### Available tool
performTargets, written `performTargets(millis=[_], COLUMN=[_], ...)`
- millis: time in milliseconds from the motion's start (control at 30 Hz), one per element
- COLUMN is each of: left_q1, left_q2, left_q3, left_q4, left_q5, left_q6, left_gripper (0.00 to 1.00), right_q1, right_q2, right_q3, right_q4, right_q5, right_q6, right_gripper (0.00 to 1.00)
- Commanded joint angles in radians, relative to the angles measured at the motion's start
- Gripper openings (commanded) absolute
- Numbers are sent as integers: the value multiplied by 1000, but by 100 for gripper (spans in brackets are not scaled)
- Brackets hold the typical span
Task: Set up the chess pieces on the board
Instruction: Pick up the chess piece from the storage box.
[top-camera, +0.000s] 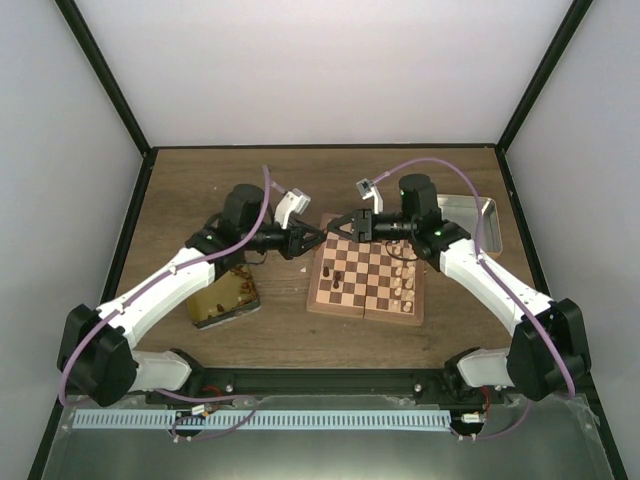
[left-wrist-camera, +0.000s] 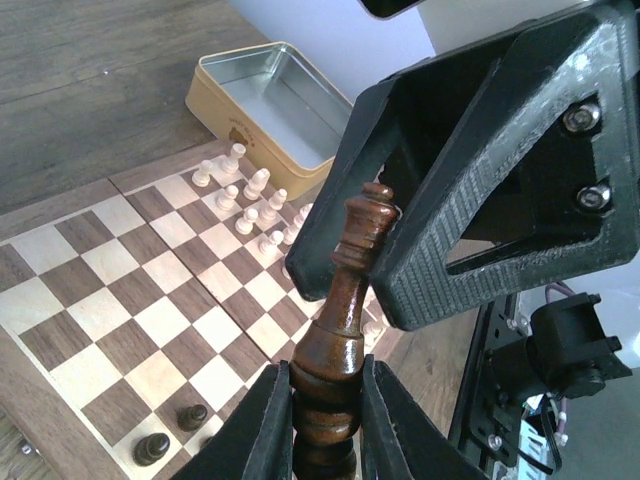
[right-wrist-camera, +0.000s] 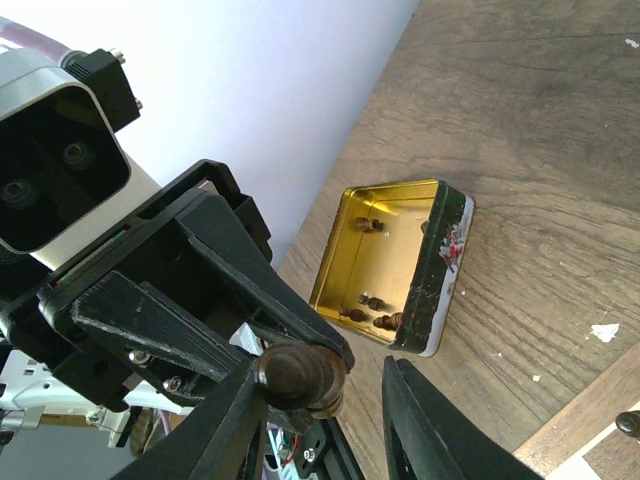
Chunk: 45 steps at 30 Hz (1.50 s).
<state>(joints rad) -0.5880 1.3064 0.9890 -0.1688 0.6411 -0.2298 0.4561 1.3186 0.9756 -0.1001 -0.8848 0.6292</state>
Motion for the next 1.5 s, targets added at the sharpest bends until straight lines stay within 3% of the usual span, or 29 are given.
performTargets(millis=[0, 200, 400, 633, 967, 1133, 1267, 1367, 1467], left_q1=[-3, -3, -3, -4, -7, -8, -9, -9, -9], left_q2=[19, 13, 8, 14, 9, 5, 38, 66, 68], left_q3=[51, 49, 48, 49, 49, 42, 46, 50, 37], left_q4=[-59, -78, -86, -93, -92, -105, -177, -220, -219], left_q5=[13, 26, 34, 40, 40, -93, -290, -316, -310], left_q6=[49, 65, 73, 76, 71, 48, 32, 24, 13], left_gripper=[9, 9, 9, 9, 9, 13, 13, 11, 11], right_q1=[7, 7, 7, 7, 7, 8, 7, 7, 7], right_q2=[-9, -31, -50, -55, -49, -90, -119, -114, -105], right_q3=[26, 25, 8, 3, 1, -2, 0, -4, -11], right_q4=[30, 47, 44, 42, 28, 31, -5, -18, -16], right_q5=[-17, -4, -3, 0, 37, 190, 481, 617, 656], right_q6=[20, 32, 36, 37, 15, -37, -119, -162, -188], right_gripper=[34, 41, 33, 32, 16, 12, 10, 7, 7])
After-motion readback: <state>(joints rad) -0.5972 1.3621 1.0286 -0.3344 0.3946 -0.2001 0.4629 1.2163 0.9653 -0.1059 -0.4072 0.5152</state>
